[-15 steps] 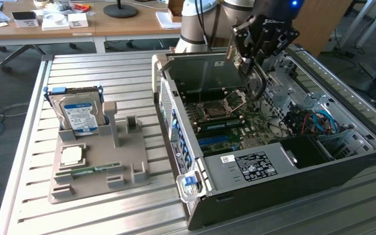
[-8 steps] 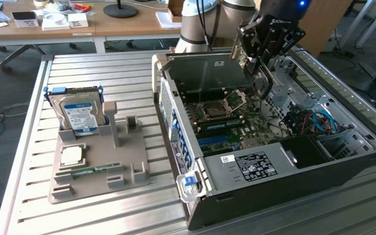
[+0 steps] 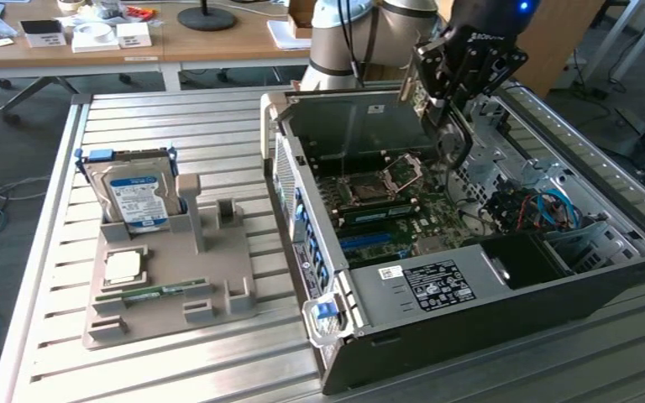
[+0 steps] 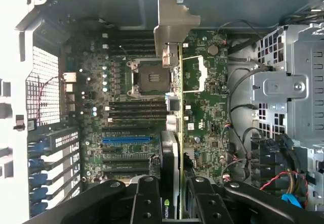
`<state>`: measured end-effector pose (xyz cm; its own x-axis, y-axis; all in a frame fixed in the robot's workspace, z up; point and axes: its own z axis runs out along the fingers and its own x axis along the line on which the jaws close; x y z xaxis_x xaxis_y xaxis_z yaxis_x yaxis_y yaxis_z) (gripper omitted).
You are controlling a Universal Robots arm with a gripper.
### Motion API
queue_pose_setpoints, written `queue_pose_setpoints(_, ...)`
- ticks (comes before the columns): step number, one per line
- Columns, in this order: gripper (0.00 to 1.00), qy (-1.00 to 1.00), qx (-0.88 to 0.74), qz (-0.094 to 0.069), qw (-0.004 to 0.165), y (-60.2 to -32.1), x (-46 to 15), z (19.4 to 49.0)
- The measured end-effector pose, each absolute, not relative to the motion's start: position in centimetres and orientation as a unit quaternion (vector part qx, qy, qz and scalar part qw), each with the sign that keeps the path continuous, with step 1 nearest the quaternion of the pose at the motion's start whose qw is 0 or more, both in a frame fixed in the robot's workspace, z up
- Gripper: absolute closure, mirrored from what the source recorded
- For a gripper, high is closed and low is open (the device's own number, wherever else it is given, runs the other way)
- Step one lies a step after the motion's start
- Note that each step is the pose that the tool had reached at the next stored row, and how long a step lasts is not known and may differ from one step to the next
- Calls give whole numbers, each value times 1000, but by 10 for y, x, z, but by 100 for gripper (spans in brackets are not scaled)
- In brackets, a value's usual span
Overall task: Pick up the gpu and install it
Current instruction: 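Pick up the gpu and move the gpu toward the slot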
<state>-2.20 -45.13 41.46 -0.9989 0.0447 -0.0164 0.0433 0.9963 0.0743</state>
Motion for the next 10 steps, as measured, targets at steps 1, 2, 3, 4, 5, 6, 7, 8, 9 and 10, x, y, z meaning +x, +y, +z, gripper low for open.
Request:
queue_pose_setpoints(1, 73, 999, 22, 37, 9, -451, -20, 415)
queue_pose_setpoints(2, 73, 999, 22, 37, 9, -451, -16, 415)
queue_pose_setpoints(3, 73, 999, 22, 37, 9, -451, -13, 415)
queue_pose_setpoints(4, 73, 999, 22, 37, 9, -451, -11, 415)
queue_pose_setpoints(5, 73, 999, 22, 37, 9, -451, -7, 415)
queue_pose_setpoints(6, 73, 999, 22, 37, 9, -451, -4, 415)
queue_pose_setpoints(7, 73, 999, 22, 37, 9, -451, 0, 415)
queue_pose_setpoints(8, 73, 999, 22, 37, 9, -451, 4, 415)
queue_pose_setpoints(9, 73, 999, 22, 37, 9, -451, 8, 415)
queue_pose_setpoints(10, 73, 999, 22, 37, 9, -451, 12, 415)
